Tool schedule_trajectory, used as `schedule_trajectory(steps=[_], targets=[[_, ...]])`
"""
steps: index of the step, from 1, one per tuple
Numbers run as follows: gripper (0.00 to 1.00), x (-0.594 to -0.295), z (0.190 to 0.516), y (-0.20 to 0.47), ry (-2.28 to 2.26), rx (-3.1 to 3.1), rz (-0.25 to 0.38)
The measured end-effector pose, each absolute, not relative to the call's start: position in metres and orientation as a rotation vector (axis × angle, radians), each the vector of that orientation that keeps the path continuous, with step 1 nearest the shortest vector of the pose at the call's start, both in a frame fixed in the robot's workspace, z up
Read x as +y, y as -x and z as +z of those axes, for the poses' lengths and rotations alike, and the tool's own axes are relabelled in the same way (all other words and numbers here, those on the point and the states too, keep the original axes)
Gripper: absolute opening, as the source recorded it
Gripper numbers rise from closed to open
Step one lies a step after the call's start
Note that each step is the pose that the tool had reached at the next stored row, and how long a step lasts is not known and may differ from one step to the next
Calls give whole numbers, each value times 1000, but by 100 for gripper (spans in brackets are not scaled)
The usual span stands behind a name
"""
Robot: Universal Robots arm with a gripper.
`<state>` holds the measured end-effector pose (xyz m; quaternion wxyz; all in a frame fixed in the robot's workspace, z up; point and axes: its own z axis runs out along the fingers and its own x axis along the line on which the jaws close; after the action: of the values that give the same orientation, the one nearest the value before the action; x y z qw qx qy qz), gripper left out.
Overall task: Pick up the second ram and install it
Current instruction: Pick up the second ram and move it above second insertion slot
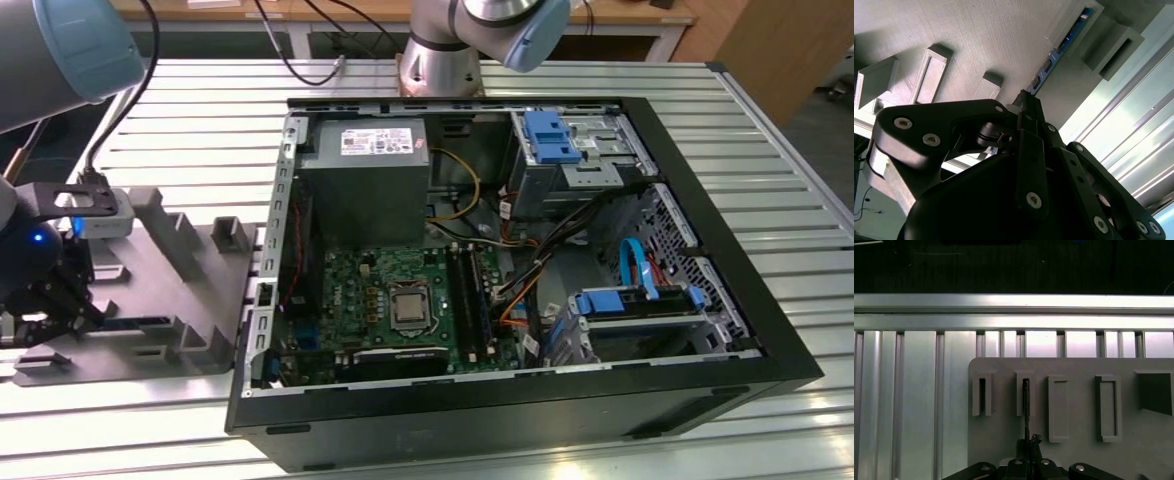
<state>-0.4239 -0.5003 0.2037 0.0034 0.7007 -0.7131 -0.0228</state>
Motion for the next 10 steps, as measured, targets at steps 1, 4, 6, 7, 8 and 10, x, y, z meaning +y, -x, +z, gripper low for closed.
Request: schedule_trajectory(steps=[1, 4, 6, 7, 8, 10], targets=[[12, -500, 204, 424, -2196, -2236, -72], [12, -500, 204, 424, -2196, -2236, -72], [12, -500, 204, 424, -2197, -2236, -72], [12, -500, 204, 424, -2197, -2236, -72], [12, -500, 204, 424, -2197, -2236, -72], [12, -500, 204, 424, -2196, -2236, -71]])
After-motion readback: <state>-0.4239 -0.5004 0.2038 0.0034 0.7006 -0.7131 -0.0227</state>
